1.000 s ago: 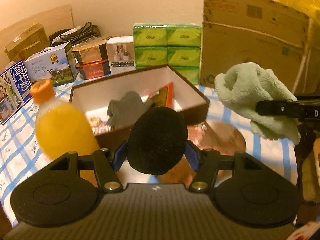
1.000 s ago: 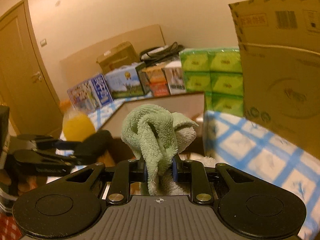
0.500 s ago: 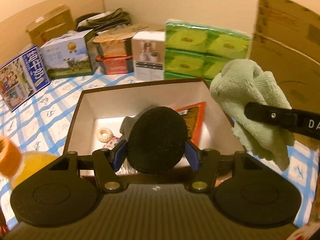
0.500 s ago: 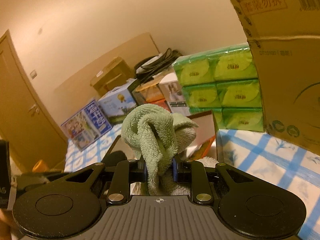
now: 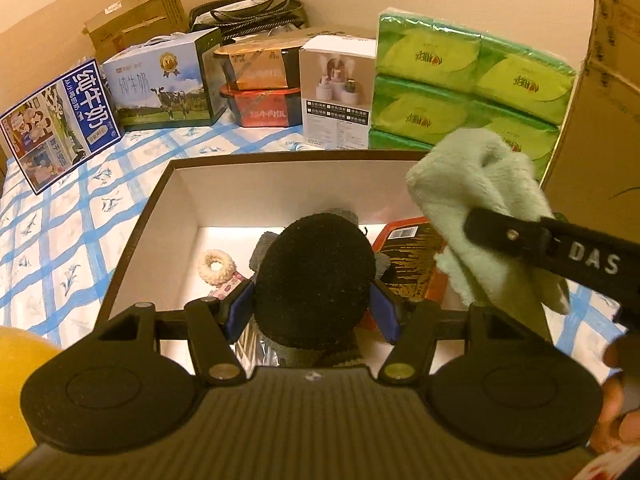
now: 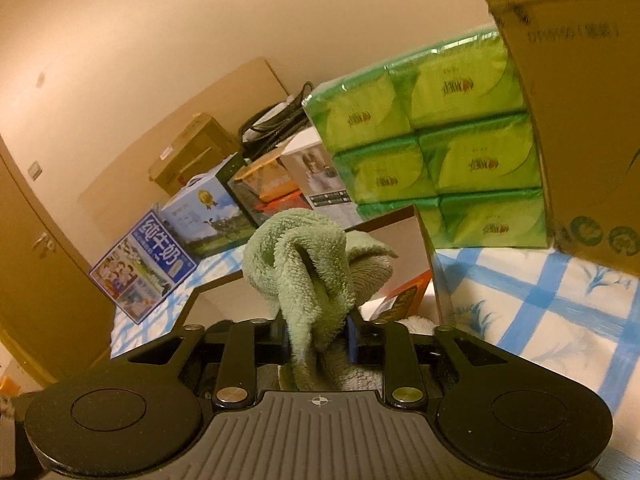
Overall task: Organize soft objects
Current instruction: 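Carry the sponge and towel over the open box with both grippers, then open both grippers to drop the sponge and green towel into the box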
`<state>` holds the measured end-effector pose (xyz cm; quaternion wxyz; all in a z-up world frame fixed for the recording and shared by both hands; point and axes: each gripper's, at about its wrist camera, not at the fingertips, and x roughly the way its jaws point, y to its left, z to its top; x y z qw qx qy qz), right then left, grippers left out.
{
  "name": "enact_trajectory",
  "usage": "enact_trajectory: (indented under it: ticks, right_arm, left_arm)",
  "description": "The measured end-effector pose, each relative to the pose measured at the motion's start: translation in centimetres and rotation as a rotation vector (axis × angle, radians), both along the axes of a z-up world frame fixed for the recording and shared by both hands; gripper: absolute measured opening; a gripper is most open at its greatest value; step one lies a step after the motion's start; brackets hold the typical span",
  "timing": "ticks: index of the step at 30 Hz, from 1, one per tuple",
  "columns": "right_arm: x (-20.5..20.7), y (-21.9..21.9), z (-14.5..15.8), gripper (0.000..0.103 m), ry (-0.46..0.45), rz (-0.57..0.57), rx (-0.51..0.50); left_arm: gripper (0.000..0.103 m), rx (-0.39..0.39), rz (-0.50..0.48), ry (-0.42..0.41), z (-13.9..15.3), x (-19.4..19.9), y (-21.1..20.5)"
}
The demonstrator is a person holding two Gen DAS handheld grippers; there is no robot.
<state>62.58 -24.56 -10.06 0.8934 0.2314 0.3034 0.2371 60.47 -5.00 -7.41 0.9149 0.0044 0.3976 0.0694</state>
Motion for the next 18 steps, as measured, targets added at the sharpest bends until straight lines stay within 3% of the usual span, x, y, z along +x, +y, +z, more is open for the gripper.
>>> enact_trajectory:
  ticks: [1,3,13,18]
  right_arm:
    - [0.3,0.2,-0.3,0.056,0.000,-0.008,-0.015]
    - [0.6,0.5,-0.5,0.061,-0.013,-0.014,-0.035]
    - [0.7,-0.1,-1.0,0.061,-0.030,-0.032,-0.120]
    - [0.4,-0.8,-1.2,0.061,-0.030,-0.045,-0.138]
  left_arm:
    - [0.060,0.005,0.001,0.001,-0.2,0.1,0.0]
    - [0.060,0.011,0.002,0.006,-0.6,0.3,0.0]
    - [0.061,0.007,-0.035,0.010,-1.6,1.1,-0.2]
    - [0.069,-0.022,-0.024,0.014,-1.9,1.3,0.2]
